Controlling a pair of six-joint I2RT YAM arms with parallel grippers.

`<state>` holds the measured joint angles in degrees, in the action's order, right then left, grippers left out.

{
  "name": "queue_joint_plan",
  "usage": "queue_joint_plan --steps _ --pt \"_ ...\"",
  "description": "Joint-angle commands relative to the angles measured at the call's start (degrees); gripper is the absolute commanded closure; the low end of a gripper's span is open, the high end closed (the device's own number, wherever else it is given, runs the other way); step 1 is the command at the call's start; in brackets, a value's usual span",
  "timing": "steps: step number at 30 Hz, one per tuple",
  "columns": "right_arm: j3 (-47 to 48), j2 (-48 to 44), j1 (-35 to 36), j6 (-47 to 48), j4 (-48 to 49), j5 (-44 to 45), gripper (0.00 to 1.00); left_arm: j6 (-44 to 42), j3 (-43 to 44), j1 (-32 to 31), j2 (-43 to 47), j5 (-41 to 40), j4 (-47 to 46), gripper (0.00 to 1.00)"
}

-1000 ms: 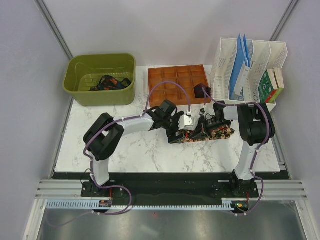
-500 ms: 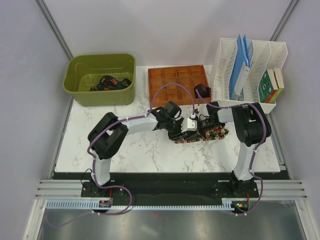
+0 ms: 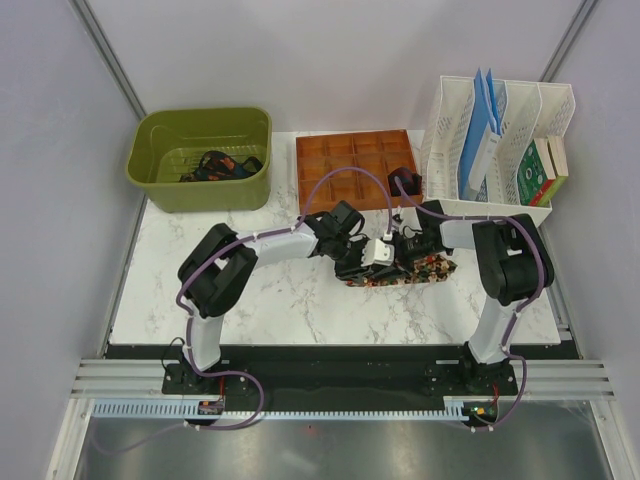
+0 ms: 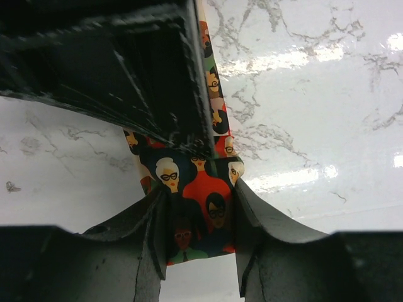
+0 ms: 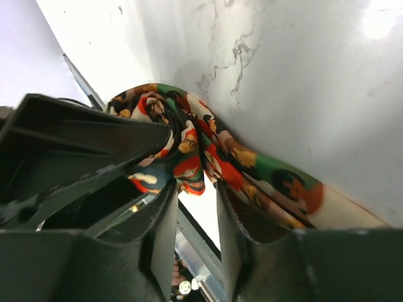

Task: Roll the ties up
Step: Roll the tie at the center of the board.

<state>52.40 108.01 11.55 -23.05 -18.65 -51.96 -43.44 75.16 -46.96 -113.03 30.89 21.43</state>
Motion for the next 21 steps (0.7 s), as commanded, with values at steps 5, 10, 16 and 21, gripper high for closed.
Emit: queue_joint_plan --steps 5,10,16,21 --pt "2.0 -3.1 -1.4 0.0 0.5 1.3 0.59 -5.5 4.2 2.0 -5.2 2.0 15.6 0.73" --pt "2.2 -2.0 0.0 -2.9 4.1 0.5 0.52 -4.6 5.8 2.7 -5.8 2.3 16.9 0.74" --pt "1.3 -2.3 1.8 -7.3 8.2 -0.2 0.49 -2.9 6.5 2.8 -6.3 2.0 16.9 0.74" --pt "-1.7 -1.5 3.2 -12.5 13.7 0.1 0.5 -1.7 6.8 2.8 -6.3 1.4 16.1 0.73"
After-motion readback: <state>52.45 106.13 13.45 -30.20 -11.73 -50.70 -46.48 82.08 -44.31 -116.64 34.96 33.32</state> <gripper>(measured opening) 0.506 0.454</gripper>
